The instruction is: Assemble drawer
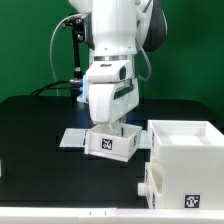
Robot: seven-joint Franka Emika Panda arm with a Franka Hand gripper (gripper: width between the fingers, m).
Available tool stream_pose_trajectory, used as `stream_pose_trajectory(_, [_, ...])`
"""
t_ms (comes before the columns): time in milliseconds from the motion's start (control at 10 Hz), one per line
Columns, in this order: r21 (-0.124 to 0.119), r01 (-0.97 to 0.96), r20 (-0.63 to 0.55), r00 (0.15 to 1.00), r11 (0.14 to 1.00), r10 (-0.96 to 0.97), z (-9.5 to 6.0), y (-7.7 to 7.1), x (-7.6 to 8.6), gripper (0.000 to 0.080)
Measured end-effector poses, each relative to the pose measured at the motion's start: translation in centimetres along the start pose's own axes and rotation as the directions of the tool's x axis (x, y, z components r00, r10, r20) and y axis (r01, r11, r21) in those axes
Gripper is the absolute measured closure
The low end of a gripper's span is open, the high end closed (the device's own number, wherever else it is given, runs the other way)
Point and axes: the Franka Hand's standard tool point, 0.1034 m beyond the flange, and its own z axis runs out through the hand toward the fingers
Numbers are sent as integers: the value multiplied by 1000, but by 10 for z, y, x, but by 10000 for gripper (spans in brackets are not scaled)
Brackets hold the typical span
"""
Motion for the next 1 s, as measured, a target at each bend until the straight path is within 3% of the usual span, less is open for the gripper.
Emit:
stream_pose_trajectory(300, [27, 92, 26, 995, 995, -93, -19, 58, -7, 765])
stream_pose_trajectory(400, [6, 105, 21, 994, 994, -105, -27, 71, 3, 765])
stream_pose_trajectory(500, [-4, 110, 18, 994, 994, -110, -29, 71, 6, 765])
stream_pose_trajectory(800, [12, 108, 21, 994, 994, -108, -25, 69, 4, 765])
stream_pose_trajectory(1000, [52, 113, 30, 993, 992, -115, -26, 78, 5, 765])
